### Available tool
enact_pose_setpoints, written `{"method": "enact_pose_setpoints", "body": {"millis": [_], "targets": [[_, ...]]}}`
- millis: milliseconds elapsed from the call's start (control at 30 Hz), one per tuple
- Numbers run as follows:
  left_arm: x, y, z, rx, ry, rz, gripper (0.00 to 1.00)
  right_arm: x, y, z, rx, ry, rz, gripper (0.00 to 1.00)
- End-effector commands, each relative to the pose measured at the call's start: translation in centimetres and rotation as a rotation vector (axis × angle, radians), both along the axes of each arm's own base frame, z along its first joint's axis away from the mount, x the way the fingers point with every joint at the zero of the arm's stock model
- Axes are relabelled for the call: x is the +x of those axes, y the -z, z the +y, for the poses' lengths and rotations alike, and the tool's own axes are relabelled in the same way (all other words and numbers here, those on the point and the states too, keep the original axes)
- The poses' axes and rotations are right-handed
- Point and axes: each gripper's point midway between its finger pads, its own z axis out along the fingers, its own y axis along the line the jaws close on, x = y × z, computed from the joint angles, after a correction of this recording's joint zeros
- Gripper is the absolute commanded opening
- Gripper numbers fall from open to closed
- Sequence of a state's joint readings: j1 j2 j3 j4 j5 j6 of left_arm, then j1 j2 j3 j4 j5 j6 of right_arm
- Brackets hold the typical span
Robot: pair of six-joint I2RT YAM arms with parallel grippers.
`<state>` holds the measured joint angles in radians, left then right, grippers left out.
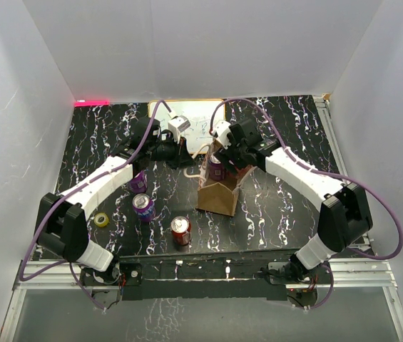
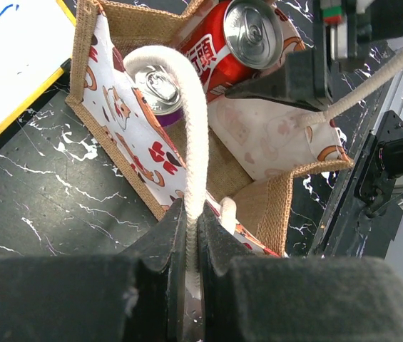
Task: Place the beverage into the canvas bag
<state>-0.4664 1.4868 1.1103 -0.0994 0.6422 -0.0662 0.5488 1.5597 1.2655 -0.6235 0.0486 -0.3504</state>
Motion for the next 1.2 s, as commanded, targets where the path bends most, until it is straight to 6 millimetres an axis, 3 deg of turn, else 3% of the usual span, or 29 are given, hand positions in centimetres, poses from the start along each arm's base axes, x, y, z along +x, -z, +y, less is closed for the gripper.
{"method": "enact_pose_setpoints", "body": {"millis": [0, 567, 1000, 1167], "targets": [[-0.9, -1.5, 0.2, -0.028, 0.033, -0.039, 0.00, 3.0, -2.4, 0.4, 0.106, 0.075, -0.113, 0.08], [-3.4, -2.3, -0.8, -0.100, 0.161, 0.004, 0.00, 4.5, 0.1, -0.3, 0.115, 0.174, -0.064, 0.16], [-3.7, -2.5, -0.9, -0.108, 0.174, 0.003, 0.00, 4.3, 2.2, -0.7, 0.097, 0.168, -0.032, 0.41], [-3.8, -2.5, -0.8, -0.106, 0.173, 0.001, 0.00, 3.9, 3.2, -0.9, 0.083, 0.161, -0.013, 0.55]]}}
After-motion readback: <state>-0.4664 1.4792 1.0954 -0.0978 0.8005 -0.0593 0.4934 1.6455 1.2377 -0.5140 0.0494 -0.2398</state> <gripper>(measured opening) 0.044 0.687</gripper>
